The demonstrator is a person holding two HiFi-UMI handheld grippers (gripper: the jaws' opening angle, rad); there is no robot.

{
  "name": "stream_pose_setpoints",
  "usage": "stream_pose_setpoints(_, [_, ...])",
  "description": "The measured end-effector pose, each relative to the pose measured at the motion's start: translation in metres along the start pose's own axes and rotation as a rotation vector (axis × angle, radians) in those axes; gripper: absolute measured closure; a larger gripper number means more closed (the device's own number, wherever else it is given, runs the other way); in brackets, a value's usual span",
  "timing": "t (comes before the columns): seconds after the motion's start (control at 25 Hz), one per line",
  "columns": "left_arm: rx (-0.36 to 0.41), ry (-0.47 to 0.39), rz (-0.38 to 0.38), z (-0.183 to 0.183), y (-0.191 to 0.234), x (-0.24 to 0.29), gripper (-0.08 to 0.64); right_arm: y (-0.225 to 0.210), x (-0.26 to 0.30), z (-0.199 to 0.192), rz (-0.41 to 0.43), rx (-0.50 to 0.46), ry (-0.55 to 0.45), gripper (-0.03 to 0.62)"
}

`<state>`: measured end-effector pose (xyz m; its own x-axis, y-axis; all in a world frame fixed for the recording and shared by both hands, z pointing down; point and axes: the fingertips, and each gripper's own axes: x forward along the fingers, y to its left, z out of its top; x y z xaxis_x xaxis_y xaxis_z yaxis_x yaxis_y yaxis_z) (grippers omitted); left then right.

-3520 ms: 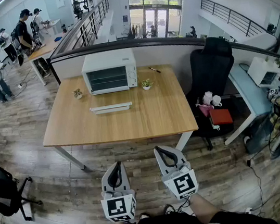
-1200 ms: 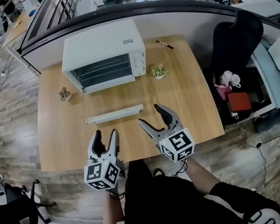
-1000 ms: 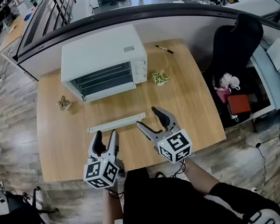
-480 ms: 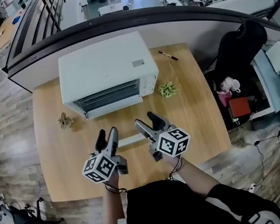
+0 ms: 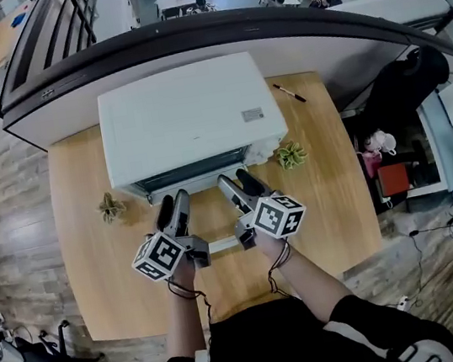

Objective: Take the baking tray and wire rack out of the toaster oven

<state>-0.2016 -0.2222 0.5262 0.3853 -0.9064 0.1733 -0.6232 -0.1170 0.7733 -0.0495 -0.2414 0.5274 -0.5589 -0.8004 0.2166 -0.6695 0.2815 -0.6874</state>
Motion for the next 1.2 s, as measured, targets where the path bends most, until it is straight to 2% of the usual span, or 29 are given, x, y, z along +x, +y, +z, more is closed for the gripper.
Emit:
stream_pose_setpoints(0.28, [-0.170, -0.041, -0.005, 0.015, 0.035, 0.049, 0.302, -0.020, 0.059, 0.001, -0.034, 0.158, -0.014, 0.298])
stream_pose_setpoints(0.48, [-0.209, -0.040, 0.020, 0.021, 0.055, 0.070, 0.302, -0.028, 0.085, 0.000, -0.050, 0.231, -0.027, 0.298])
stream_pose_setpoints(0.64, [-0.246, -0.060, 0.010, 0.031, 0.063, 0.081, 0.302, -0.036, 0.101, -0.001, -0.060, 0.280, -0.042, 0.299])
stream_pose_setpoints(0.92, [-0.257, -0.053, 0.062, 0.029, 0.084, 0.091, 0.313, -0.052, 0.121, 0.001, -0.090, 0.316, -0.063, 0.357])
stream_pose_setpoints(1.0, [-0.257, -0.055, 0.063, 0.030, 0.086, 0.094, 0.345, -0.058, 0.124, 0.001, -0.104, 0.325, -0.068, 0.420])
stream_pose_setpoints(1.08, [-0.231, -0.036, 0.058, 0.029, 0.086, 0.096, 0.386, -0.062, 0.125, 0.002, -0.109, 0.327, -0.072, 0.422])
stream_pose_setpoints(1.2, [-0.194, -0.021, 0.054, 0.030, 0.085, 0.095, 0.385, -0.060, 0.127, 0.002, -0.099, 0.319, -0.065, 0.419])
